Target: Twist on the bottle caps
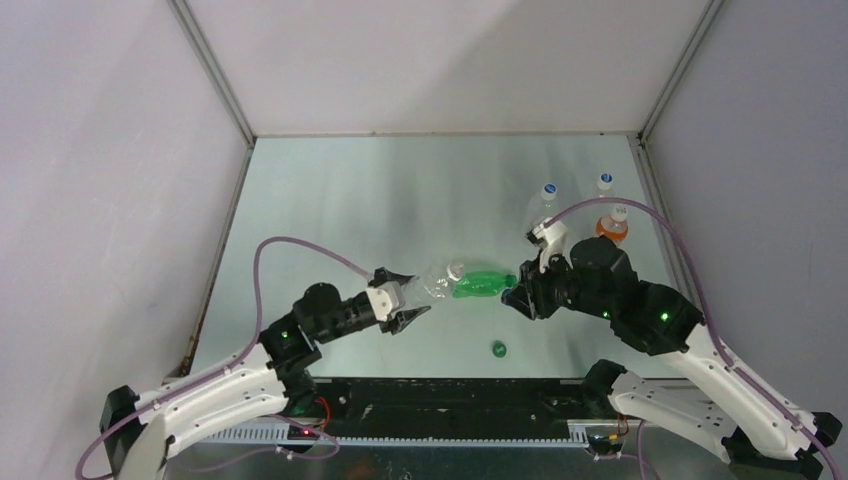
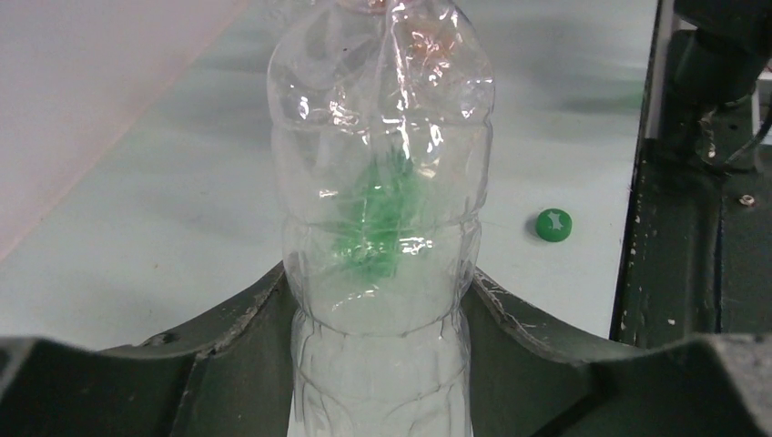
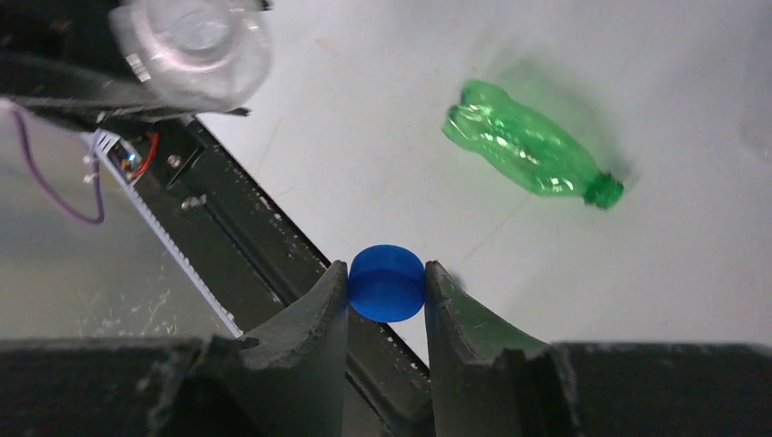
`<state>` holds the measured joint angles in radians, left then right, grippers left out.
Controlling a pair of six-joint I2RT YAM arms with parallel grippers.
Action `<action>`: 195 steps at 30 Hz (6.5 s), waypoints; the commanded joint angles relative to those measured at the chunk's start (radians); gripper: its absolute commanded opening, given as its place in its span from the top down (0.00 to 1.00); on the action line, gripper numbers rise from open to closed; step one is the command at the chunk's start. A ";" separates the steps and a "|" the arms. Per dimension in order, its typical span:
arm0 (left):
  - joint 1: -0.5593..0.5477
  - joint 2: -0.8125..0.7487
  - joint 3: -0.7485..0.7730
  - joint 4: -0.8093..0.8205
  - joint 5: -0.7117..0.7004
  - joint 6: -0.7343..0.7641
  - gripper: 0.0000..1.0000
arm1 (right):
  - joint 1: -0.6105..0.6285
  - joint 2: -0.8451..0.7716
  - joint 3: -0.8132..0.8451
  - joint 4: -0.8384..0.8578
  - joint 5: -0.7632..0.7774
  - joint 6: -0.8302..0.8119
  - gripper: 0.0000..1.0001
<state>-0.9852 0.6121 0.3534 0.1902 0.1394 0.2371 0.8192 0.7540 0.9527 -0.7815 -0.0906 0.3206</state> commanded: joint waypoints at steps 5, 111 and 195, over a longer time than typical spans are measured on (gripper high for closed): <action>0.106 0.067 0.184 -0.259 0.379 0.137 1.00 | -0.026 -0.001 0.129 0.050 -0.357 -0.397 1.00; -0.052 0.374 0.183 0.343 -0.167 0.162 1.00 | -0.056 0.242 0.152 0.133 0.055 0.341 0.45; -0.133 0.407 0.268 0.195 -0.374 0.482 1.00 | -0.149 0.316 0.179 0.175 -0.180 0.211 1.00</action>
<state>-1.0855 1.0195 0.5900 0.1287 -0.1802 0.6834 0.6838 1.0660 1.1286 -0.7078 -0.3706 0.3698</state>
